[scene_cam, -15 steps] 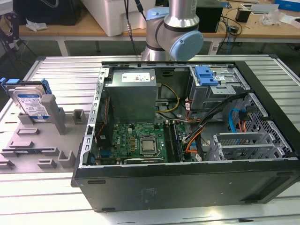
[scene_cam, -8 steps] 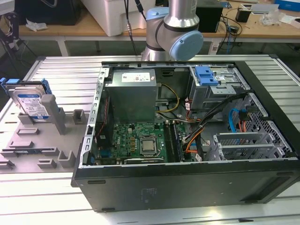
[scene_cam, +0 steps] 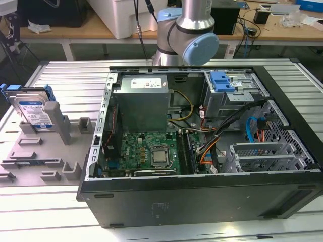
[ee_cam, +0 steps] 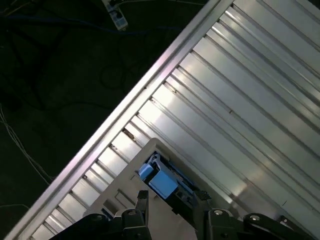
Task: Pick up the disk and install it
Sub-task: 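Pick up the disk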
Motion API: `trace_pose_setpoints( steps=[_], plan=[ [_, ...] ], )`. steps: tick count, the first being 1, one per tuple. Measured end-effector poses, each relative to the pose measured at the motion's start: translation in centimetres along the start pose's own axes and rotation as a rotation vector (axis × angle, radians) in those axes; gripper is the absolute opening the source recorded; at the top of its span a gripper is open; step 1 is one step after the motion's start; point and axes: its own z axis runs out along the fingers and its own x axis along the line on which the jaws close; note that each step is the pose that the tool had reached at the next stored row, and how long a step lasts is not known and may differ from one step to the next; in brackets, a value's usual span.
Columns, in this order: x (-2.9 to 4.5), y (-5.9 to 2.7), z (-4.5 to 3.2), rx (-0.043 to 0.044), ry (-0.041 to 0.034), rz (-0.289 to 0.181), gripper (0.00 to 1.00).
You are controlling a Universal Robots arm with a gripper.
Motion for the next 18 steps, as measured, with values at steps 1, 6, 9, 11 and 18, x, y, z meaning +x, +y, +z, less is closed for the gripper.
trace_pose_setpoints(
  steps=[1,6,9,11,18],
  plan=[
    [0.00,0.00,0.00,0.0015,0.0008,-0.031,0.48],
    [0.00,0.00,0.00,0.0083,0.0051,-0.177,0.48],
    [0.00,0.00,0.00,0.0110,0.0069,-0.235,0.48],
    [0.00,0.00,0.00,0.0126,0.0079,-0.268,0.48],
    [0.00,0.00,0.00,0.0182,0.0113,-0.388,0.48]
  ],
)
